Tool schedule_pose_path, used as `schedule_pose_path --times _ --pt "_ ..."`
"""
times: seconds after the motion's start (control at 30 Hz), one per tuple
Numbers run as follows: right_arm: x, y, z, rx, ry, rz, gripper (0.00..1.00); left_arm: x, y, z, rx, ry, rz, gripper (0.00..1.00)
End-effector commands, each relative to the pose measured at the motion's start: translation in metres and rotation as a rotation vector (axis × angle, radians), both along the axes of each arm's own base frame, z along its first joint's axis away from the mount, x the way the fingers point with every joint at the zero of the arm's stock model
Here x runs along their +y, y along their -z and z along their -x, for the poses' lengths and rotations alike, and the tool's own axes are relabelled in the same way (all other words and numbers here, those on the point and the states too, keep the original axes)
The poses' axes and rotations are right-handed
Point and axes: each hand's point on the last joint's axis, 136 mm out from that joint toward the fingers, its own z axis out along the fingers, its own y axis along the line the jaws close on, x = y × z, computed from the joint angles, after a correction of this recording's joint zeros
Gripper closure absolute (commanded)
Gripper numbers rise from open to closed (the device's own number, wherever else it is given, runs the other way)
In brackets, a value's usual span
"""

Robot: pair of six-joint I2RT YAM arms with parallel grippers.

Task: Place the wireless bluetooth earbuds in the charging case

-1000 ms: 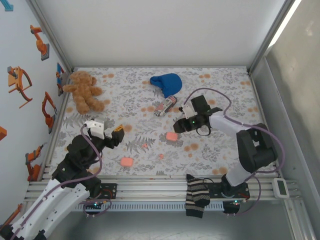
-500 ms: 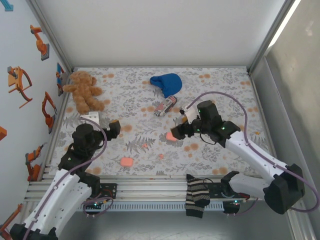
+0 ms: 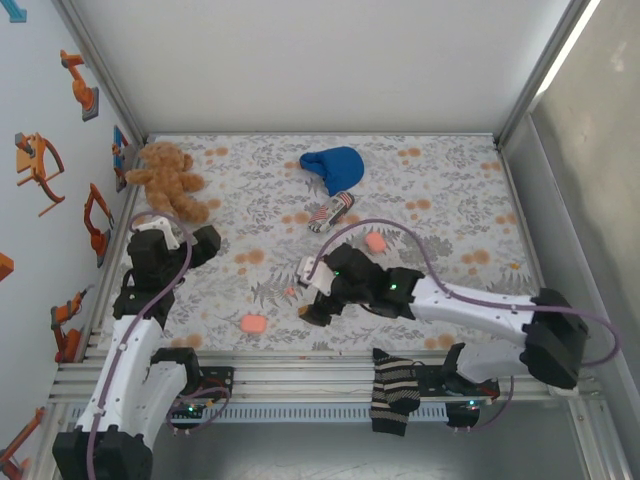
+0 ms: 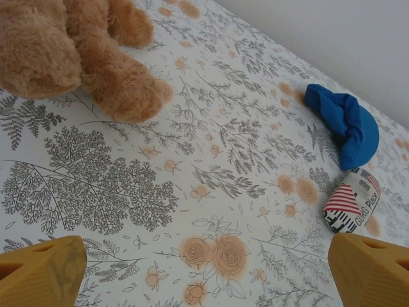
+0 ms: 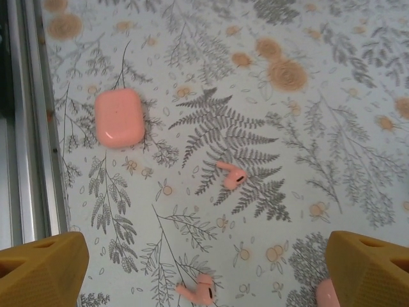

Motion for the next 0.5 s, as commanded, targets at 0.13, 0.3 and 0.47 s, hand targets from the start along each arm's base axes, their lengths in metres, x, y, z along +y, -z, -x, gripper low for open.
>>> schedule_pose_path --times 0.13,0.3,0.47 --pt "0.065 0.026 0.012 -0.140 -0.127 0.060 0.05 0.004 -0.016 0.003 -0.060 -0.019 0.034 0.04" --pt "0.090 0.052 0.018 -0.118 -0.188 0.067 0.05 0.003 -0.013 0.005 -0.053 -0.004 0.023 0.04" --pt "0.113 0.067 0.020 -0.088 -0.229 0.063 0.05 0.000 -0.010 0.007 -0.046 0.025 0.017 0.04"
